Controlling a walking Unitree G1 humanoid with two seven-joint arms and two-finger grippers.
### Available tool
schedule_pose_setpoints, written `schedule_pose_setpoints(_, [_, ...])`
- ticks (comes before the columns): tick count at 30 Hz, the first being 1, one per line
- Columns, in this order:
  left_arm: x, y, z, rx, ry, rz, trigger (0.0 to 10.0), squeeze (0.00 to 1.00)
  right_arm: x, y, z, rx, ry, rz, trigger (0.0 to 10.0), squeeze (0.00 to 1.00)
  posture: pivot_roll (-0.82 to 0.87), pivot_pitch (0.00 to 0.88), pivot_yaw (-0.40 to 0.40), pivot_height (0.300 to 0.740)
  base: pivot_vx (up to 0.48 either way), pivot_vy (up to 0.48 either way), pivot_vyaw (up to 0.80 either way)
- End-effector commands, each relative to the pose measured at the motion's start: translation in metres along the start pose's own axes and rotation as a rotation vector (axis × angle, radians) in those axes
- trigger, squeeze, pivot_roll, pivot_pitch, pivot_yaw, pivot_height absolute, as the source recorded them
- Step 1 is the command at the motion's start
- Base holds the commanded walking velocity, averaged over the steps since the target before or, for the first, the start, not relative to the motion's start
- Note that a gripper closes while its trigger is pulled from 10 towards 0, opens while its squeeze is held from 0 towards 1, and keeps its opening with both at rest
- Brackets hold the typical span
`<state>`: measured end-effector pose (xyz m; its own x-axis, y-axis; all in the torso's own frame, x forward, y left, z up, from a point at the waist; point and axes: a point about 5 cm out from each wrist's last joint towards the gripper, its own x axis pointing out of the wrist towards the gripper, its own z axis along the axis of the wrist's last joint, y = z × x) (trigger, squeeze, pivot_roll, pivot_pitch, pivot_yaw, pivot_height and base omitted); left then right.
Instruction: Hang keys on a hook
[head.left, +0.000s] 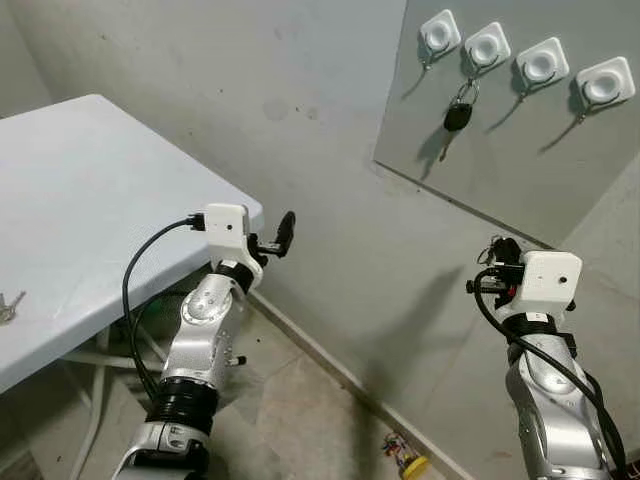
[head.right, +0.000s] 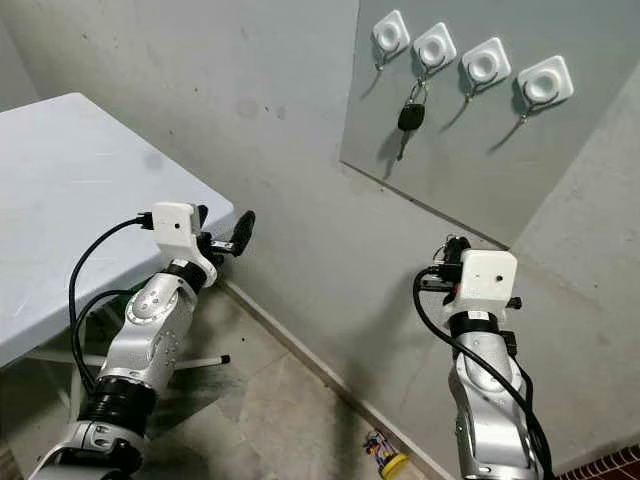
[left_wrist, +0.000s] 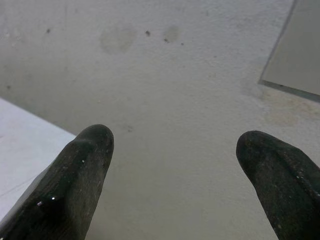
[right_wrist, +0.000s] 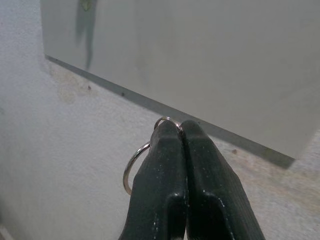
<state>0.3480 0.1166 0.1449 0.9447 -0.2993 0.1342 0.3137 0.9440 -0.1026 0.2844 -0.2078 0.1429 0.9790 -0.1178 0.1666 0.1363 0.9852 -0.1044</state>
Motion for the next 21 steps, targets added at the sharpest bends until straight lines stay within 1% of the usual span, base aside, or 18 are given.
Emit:
schedule_pose_setpoints(1, [0.001, -0.008, 0.006, 0.034, -0.018, -0.067, 10.0, 0.0, 0.003, -0.001, 0.01, 0.006, -0.041, -0.001, 10.0, 0.0, 0.02, 0.042, -0.042, 0.74, 0.0, 0.0, 0.0])
schedule_pose_setpoints(2, [0.001, -0.008, 0.006, 0.034, -0.018, -0.067, 10.0, 0.0, 0.003, -0.001, 0.01, 0.006, -0.041, -0.001, 10.0, 0.0, 0.02, 0.042, -0.042, 0.74, 0.0, 0.0, 0.0])
schedule_pose_setpoints(3, [0.001, -0.016, 0.01, 0.047, -0.036, -0.123, 10.0, 0.0, 0.005, -0.002, 0.013, 0.01, -0.055, 0.0, 10.0, 0.0, 0.02, 0.042, -0.042, 0.74, 0.0, 0.0, 0.0])
schedule_pose_setpoints(4, [0.002, -0.021, 0.013, 0.055, -0.047, -0.152, 10.0, 0.0, 0.006, -0.002, 0.015, 0.014, -0.066, 0.003, 10.0, 0.0, 0.02, 0.042, -0.042, 0.74, 0.0, 0.0, 0.0])
schedule_pose_setpoints(5, [0.002, -0.021, 0.013, 0.055, -0.047, -0.152, 10.0, 0.0, 0.006, -0.002, 0.015, 0.014, -0.066, 0.003, 10.0, 0.0, 0.02, 0.042, -0.042, 0.74, 0.0, 0.0, 0.0])
schedule_pose_setpoints(6, [0.005, -0.031, 0.019, 0.085, -0.062, -0.207, 10.0, 0.0, 0.01, -0.001, 0.021, 0.017, -0.089, 0.016, 10.0, 0.0, 0.02, 0.045, -0.04, 0.74, 0.0, 0.0, 0.0])
schedule_pose_setpoints(9, [0.006, -0.037, 0.021, 0.098, -0.068, -0.244, 10.0, 0.0, 0.012, 0.0, 0.024, 0.018, -0.102, 0.027, 10.0, 0.0, 0.02, 0.047, -0.039, 0.74, 0.0, 0.0, 0.0])
schedule_pose_setpoints(10, [0.007, -0.044, 0.025, 0.111, -0.081, -0.282, 10.0, 0.0, 0.015, 0.0, 0.03, 0.018, -0.124, 0.038, 10.0, 0.0, 0.02, 0.05, -0.036, 0.74, 0.0, 0.0, 0.0])
schedule_pose_setpoints(11, [0.007, -0.044, 0.025, 0.111, -0.081, -0.282, 10.0, 0.0, 0.015, 0.0, 0.03, 0.018, -0.124, 0.038, 10.0, 0.0, 0.02, 0.05, -0.036, 0.74, 0.0, 0.0, 0.0])
schedule_pose_setpoints(12, [0.009, -0.051, 0.03, 0.117, -0.096, -0.32, 10.0, 0.0, 0.018, 0.001, 0.036, 0.018, -0.145, 0.051, 10.0, 0.0, 0.02, 0.051, -0.034, 0.74, 0.0, 0.0, 0.0])
schedule_pose_setpoints(15, [0.012, -0.061, 0.04, 0.128, -0.122, -0.377, 10.0, 0.0, 0.024, 0.004, 0.05, 0.036, -0.188, 0.085, 10.0, 0.0, 0.02, 0.059, -0.028, 0.74, 0.0, 0.0, 0.0])
schedule_pose_setpoints(18, [0.014, -0.064, 0.045, 0.135, -0.138, -0.397, 10.0, 0.0, 0.028, 0.007, 0.056, 0.03, -0.21, 0.108, 10.0, 0.0, 0.02, 0.062, -0.027, 0.74, 0.0, 0.0, 0.0])
schedule_pose_setpoints(21, [0.018, -0.07, 0.06, 0.141, -0.174, -0.43, 10.0, 0.0, 0.035, 0.01, 0.072, 0.061, -0.257, 0.141, 10.0, 0.0, 0.02, 0.068, -0.028, 0.74, 0.0, 0.0, 0.0])
